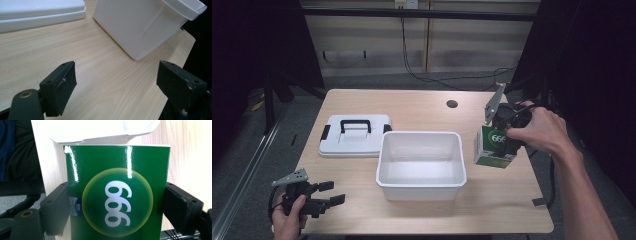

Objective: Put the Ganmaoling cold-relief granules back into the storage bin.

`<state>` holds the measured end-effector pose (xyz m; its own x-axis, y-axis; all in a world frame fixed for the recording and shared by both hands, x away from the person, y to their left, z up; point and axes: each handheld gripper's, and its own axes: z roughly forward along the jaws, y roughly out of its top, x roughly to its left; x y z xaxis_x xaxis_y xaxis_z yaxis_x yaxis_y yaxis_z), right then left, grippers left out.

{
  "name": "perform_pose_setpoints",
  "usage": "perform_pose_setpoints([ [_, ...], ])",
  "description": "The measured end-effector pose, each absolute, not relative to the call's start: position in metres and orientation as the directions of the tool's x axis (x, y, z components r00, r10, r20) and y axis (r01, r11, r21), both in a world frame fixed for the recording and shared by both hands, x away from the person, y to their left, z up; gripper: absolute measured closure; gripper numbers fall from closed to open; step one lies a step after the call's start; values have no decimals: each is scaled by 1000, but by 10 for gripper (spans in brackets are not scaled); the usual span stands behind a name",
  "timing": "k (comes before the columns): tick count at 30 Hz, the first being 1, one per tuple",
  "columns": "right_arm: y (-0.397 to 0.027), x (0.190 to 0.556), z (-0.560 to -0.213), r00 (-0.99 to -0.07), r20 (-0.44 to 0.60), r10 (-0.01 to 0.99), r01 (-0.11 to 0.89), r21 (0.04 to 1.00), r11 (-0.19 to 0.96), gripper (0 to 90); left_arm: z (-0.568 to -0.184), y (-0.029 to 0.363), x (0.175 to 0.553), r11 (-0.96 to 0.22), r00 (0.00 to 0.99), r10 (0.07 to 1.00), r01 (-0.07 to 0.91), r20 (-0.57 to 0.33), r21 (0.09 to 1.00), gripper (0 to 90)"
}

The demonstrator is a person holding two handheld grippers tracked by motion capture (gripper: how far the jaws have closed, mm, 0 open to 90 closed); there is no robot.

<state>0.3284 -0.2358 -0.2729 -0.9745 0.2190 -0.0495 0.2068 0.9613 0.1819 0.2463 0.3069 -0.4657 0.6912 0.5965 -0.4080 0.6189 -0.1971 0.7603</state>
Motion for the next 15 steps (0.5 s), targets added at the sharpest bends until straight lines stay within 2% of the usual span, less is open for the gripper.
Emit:
perform_pose_setpoints([
  [15,-202,335,-253,-976,-32,214,204,200,958,164,-466,308,246,-196,688,601,620,-406,760,161],
])
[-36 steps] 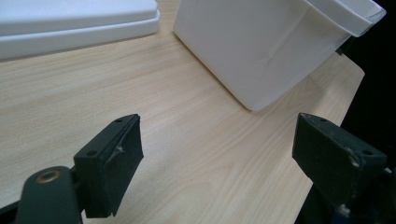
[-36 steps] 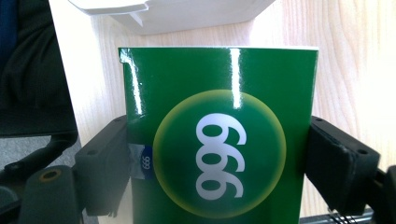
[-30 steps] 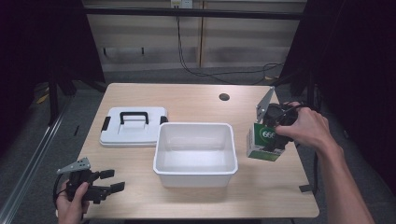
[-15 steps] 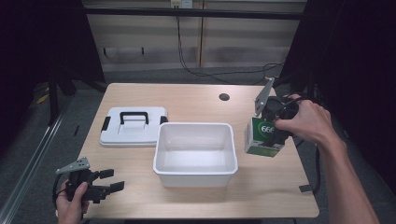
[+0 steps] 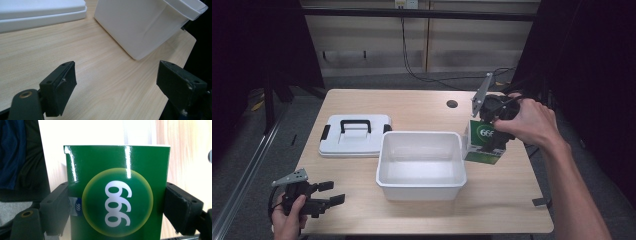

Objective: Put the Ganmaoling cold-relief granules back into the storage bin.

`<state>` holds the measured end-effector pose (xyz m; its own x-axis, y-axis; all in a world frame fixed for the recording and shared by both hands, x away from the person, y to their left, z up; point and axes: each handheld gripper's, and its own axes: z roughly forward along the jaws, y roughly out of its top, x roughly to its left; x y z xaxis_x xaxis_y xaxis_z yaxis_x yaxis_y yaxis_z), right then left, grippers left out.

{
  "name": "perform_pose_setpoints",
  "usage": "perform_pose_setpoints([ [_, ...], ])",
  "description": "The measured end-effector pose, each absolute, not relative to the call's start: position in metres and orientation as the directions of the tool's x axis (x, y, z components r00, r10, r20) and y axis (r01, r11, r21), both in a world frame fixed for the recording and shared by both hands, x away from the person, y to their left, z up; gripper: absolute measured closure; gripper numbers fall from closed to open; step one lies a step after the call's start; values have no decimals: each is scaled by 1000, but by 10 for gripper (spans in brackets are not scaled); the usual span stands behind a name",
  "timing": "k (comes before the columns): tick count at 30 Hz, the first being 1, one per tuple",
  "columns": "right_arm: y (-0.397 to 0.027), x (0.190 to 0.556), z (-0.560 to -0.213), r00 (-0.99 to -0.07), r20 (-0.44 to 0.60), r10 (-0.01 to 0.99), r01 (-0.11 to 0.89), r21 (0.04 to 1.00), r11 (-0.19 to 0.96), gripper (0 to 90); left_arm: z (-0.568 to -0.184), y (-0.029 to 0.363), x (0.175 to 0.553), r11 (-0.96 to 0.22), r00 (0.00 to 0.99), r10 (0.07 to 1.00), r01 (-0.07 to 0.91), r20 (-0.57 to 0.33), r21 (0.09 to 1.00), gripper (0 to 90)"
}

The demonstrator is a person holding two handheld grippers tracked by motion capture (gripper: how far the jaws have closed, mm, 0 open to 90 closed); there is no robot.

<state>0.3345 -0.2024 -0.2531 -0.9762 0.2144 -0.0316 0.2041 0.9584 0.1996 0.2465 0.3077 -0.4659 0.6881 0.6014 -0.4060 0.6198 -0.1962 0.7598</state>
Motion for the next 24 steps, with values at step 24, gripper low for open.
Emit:
perform_pose_setpoints([
  [24,-141,350,-255,-988,-30,148,139,213,967,165,-466,308,246,-191,688,597,621,-412,760,161],
])
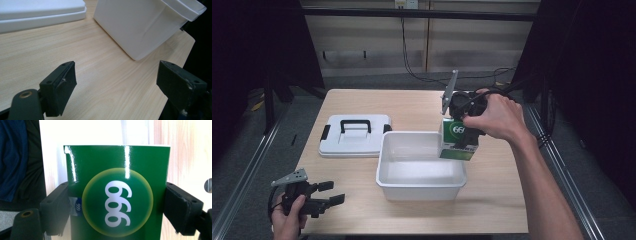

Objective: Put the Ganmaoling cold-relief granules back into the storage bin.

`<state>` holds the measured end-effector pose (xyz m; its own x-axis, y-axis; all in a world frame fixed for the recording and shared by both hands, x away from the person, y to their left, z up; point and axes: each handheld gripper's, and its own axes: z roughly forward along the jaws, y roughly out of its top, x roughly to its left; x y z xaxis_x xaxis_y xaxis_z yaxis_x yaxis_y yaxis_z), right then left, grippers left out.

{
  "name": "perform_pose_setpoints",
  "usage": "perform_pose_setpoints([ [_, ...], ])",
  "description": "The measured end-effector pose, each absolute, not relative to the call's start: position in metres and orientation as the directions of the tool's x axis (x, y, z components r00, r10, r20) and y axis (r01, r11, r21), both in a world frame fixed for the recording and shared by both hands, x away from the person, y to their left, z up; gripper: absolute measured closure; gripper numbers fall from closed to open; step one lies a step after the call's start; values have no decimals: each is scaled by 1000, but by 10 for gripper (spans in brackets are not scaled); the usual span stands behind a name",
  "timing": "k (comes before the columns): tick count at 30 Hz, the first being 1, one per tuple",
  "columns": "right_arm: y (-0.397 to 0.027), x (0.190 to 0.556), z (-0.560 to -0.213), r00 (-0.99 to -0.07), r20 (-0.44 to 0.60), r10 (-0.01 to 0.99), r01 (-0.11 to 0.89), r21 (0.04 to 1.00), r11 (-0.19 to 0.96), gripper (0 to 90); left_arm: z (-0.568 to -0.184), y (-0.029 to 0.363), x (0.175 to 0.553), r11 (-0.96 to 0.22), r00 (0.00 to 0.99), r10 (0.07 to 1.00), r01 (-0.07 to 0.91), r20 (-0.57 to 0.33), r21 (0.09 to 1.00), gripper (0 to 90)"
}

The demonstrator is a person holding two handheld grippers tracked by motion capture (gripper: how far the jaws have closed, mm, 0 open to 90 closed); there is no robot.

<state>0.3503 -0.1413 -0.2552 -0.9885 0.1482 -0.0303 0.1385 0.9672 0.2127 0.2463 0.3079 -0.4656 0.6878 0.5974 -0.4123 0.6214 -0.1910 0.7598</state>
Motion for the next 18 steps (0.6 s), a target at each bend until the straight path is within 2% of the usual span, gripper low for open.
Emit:
perform_pose_setpoints([
  [18,-117,358,-285,-993,-5,118,115,190,975,163,-466,308,246,-193,690,594,621,-413,760,161],
])
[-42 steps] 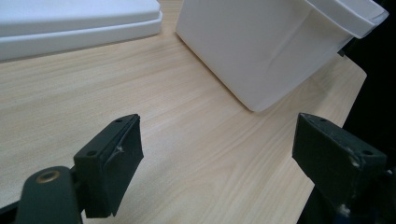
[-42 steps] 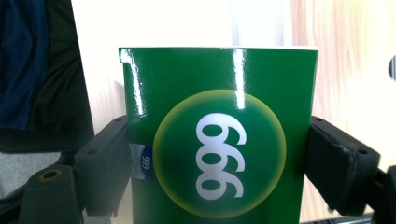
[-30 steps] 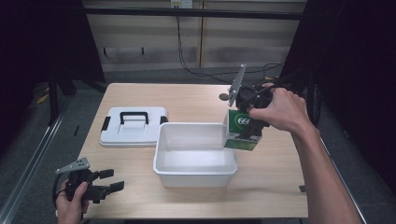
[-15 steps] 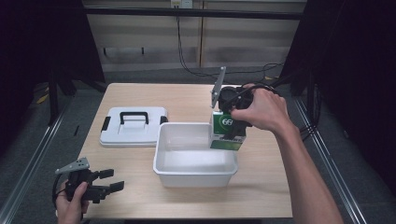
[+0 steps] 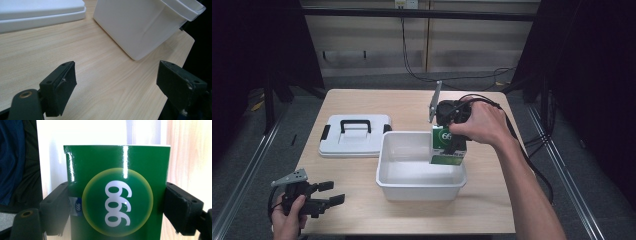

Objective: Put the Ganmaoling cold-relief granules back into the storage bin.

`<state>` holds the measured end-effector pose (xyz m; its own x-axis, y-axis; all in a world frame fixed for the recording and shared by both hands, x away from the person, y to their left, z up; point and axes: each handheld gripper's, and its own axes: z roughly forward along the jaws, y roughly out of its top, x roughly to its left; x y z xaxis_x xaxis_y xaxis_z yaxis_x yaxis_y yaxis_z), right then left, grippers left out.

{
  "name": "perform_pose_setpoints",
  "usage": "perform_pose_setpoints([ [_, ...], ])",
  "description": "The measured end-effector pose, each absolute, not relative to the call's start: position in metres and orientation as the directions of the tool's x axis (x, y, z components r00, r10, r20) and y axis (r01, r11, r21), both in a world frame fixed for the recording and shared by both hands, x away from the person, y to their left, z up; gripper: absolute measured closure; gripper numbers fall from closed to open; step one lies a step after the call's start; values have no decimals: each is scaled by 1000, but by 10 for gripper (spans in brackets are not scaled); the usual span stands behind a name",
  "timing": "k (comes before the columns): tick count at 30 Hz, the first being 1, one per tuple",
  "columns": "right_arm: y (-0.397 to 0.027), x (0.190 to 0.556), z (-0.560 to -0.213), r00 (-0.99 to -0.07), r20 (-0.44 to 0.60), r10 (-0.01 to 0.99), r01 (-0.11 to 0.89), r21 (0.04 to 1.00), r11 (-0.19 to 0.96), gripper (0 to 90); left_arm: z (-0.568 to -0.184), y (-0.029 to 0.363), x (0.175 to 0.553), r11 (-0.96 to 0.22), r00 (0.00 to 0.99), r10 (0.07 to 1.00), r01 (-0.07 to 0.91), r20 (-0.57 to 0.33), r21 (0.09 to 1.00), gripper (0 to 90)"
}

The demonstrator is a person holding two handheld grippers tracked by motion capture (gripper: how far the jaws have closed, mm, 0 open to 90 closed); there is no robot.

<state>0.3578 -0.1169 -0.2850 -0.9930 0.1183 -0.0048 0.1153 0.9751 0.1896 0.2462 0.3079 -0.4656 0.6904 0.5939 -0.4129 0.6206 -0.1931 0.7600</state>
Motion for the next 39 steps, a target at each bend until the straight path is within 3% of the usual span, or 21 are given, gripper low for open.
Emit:
perform_pose_setpoints([
  [39,-107,371,-349,-996,29,79,81,102,991,156,-465,307,246,-198,695,591,618,-410,761,161],
])
